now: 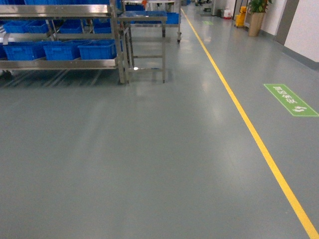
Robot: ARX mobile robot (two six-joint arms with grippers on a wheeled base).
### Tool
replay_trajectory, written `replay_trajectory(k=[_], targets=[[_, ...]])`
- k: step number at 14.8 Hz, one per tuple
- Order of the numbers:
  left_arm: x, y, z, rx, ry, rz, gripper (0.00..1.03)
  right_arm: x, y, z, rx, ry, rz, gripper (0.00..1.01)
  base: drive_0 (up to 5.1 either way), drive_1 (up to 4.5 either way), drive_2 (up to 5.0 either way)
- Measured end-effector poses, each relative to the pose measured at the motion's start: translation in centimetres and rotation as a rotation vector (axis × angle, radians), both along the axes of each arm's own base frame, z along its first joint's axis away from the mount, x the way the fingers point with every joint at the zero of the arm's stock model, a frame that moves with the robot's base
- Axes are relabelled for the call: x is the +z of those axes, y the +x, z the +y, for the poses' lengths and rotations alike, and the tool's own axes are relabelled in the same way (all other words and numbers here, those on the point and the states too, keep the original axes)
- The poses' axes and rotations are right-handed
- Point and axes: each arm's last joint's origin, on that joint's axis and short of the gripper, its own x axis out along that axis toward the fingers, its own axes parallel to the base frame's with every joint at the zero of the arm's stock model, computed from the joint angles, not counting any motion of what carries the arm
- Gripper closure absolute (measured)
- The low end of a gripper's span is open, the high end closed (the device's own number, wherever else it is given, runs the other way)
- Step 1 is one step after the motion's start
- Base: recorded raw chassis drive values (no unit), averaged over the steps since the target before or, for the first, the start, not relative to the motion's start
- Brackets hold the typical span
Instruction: Pick blue part to blue bin on bottom shelf
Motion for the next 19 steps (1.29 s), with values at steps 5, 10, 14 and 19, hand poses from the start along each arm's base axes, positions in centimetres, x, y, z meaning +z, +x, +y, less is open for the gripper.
replay_trajectory(k=[5,10,14,19], targets=[[0.00,0.02,-0.01,-0.001,0.000,0.000,0.59,0.01,0.00,0.00,0.000,0.000,-0.001,0.03,0.3,0.31,0.3],[-0.03,0.00,0.00,-0.001,0.001,0.003,0.59,-0.01,0.00,0.00,0.000,0.000,0.002,0.03,0.1,4.20,-4.1],[0.00,0.00,-0.01,-0.002,0.000,0.000,0.59,-0.03,0.00,0.00,0.000,0.000,0.003,0.03,0.0,4.17,-4.1],[-0.02,0.00,-0.01,-0.002,0.000,0.002,0.59,-0.04,0.00,0.00,0.000,0.000,0.005,0.03,-0.1,4.08,-4.2]])
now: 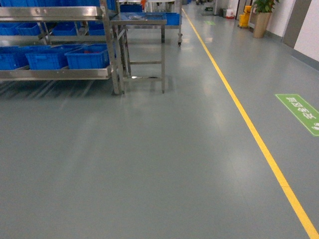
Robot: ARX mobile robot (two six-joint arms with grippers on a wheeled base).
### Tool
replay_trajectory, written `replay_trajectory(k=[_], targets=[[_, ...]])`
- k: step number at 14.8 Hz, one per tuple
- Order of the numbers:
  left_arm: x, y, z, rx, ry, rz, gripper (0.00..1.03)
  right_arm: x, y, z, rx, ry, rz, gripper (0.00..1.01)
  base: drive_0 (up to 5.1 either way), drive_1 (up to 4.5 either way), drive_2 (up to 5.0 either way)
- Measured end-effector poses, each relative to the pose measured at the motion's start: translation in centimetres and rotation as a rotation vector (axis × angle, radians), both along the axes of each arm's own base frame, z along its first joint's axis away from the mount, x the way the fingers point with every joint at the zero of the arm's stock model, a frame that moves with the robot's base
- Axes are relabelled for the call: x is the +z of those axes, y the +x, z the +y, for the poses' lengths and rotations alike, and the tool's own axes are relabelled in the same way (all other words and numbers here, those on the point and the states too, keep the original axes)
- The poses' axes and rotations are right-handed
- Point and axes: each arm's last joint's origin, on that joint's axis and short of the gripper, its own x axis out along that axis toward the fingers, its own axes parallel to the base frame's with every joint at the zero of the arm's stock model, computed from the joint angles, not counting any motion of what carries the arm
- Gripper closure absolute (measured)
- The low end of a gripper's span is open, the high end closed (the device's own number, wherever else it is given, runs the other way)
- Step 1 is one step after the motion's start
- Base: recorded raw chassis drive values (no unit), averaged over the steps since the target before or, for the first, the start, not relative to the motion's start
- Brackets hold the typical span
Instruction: Pick blue part to blue bin on bottom shelf
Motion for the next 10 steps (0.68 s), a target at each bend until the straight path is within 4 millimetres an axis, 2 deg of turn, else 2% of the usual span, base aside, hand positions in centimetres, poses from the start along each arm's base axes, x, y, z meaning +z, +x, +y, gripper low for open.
replay_trajectory(k=[10], targets=[[-0.01,0.01,0.00,0.000,0.000,0.001,0.59,0.00,0.00,0.00,0.000,0.000,0.000,0.03,-0.1,4.10,-4.2]])
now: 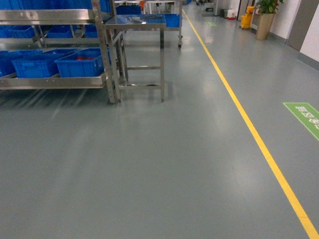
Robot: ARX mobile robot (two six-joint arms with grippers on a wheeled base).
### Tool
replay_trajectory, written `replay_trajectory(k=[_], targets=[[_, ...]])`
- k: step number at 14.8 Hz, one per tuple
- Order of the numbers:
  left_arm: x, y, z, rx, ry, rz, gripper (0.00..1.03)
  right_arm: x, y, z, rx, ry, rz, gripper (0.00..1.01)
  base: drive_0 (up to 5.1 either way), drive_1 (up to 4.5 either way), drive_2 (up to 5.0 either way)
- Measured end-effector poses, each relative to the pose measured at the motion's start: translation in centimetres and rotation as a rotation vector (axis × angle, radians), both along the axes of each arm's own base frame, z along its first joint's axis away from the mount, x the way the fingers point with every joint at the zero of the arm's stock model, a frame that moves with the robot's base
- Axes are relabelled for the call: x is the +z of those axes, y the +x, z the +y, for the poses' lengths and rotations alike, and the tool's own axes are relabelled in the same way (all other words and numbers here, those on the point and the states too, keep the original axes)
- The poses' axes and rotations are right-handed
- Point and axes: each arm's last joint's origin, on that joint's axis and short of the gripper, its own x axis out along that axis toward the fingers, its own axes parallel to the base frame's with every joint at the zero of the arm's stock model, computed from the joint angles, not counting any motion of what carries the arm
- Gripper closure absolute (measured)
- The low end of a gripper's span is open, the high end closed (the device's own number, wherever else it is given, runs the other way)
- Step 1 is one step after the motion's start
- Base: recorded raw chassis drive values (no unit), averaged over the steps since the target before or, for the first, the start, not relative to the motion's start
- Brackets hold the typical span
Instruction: Pick blue part to blue bin on bottom shelf
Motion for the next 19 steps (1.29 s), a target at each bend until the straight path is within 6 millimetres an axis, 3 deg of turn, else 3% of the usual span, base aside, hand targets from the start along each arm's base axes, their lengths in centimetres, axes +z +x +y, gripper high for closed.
replay_trajectory(k=[19], targets=[[-0.04,0.00,0.00,0.000,0.002,0.004,0.59,0.02,0.00,0.00,0.000,0.000,-0.002,0.03,0.0,4.15,-4.1]])
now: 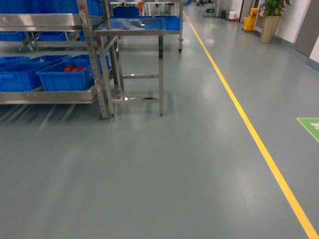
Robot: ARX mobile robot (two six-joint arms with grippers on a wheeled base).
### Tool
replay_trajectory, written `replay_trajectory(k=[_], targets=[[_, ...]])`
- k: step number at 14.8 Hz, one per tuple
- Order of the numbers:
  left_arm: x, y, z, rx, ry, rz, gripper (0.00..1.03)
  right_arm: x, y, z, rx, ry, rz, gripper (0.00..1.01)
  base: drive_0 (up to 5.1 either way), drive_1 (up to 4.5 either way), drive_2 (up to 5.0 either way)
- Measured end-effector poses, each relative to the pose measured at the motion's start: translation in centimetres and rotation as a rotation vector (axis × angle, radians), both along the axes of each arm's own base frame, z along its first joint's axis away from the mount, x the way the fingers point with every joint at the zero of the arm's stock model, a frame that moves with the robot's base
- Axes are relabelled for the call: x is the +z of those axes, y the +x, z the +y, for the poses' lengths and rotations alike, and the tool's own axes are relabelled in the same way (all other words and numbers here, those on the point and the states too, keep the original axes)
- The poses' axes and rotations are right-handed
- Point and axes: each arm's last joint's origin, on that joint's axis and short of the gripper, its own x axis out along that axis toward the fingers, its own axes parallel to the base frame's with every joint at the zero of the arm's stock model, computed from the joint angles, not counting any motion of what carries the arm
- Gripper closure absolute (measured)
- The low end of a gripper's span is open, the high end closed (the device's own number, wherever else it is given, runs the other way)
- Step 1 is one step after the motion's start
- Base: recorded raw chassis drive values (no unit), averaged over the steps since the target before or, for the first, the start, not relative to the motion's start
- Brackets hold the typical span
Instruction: Pick blue part to blue bin on bottom shelf
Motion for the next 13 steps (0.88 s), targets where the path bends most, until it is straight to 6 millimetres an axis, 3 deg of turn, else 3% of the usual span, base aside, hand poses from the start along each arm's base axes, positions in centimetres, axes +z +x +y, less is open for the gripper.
replay_trajectory(k=[13], targets=[[0.03,-0.01,0.00,0.000,-0.001,-0.003,0.59,0.02,0.00,0.00,0.000,0.000,-0.002,0.03,0.0,4.16,-4.1]])
